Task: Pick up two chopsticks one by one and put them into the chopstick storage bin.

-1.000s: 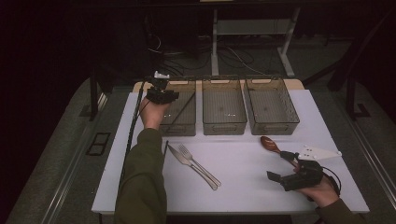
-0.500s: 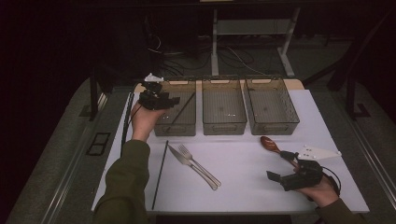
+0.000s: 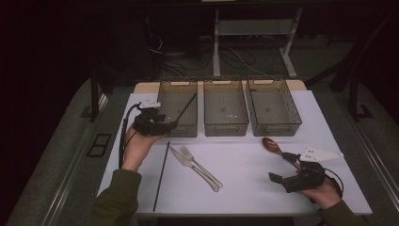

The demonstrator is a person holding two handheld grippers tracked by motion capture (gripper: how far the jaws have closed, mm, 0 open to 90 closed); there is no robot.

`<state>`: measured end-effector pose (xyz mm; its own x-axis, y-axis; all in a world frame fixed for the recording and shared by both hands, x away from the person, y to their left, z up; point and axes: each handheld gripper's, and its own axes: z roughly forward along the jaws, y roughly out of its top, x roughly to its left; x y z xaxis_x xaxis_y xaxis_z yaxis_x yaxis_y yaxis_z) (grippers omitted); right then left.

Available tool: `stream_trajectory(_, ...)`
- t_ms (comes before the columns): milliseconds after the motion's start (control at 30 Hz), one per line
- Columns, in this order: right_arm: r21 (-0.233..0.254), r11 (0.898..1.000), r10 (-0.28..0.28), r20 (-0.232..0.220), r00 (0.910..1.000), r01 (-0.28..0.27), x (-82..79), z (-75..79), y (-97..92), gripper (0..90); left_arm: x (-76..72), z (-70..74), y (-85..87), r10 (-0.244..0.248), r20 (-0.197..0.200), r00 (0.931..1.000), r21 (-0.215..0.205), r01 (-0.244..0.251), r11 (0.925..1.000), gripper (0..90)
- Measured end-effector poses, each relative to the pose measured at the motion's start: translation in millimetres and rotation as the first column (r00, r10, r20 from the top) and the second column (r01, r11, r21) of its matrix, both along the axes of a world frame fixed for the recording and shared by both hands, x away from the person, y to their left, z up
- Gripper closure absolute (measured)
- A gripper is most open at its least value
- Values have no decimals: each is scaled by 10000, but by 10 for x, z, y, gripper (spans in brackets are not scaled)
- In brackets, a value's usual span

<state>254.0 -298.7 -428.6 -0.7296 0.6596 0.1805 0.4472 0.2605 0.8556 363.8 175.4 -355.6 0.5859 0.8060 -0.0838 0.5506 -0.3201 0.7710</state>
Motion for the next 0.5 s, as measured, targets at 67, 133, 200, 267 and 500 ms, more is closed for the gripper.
stream_trajectory(67, -9, 10000, -26, -20, 10000, 26, -1, 0, 2, 7, -80, -35, 24, 57, 33, 10000, 85, -57, 9999, 392)
stream_trajectory(133, -11, 10000, -35, -28, 10000, 35, -1, 0, 2, 7, -154, -77, 53, 78, 45, 10000, 33, -78, 10000, 400)
stream_trajectory(200, -18, 10000, -36, -31, 10000, 36, 0, -1, 2, 7, -224, -125, 79, 106, 28, 9999, 96, -106, 9999, 416)
stream_trajectory(267, -38, 10000, -56, -27, 10000, 56, 2, -4, 2, 7, -288, -185, 97, 114, -48, 9999, 127, -113, 9999, 428)
stream_trajectory(500, -42, 10000, -90, -46, 9999, 90, -3, -4, 3, 7, -532, -410, 150, 162, -262, 9995, 392, -151, 9991, 496)
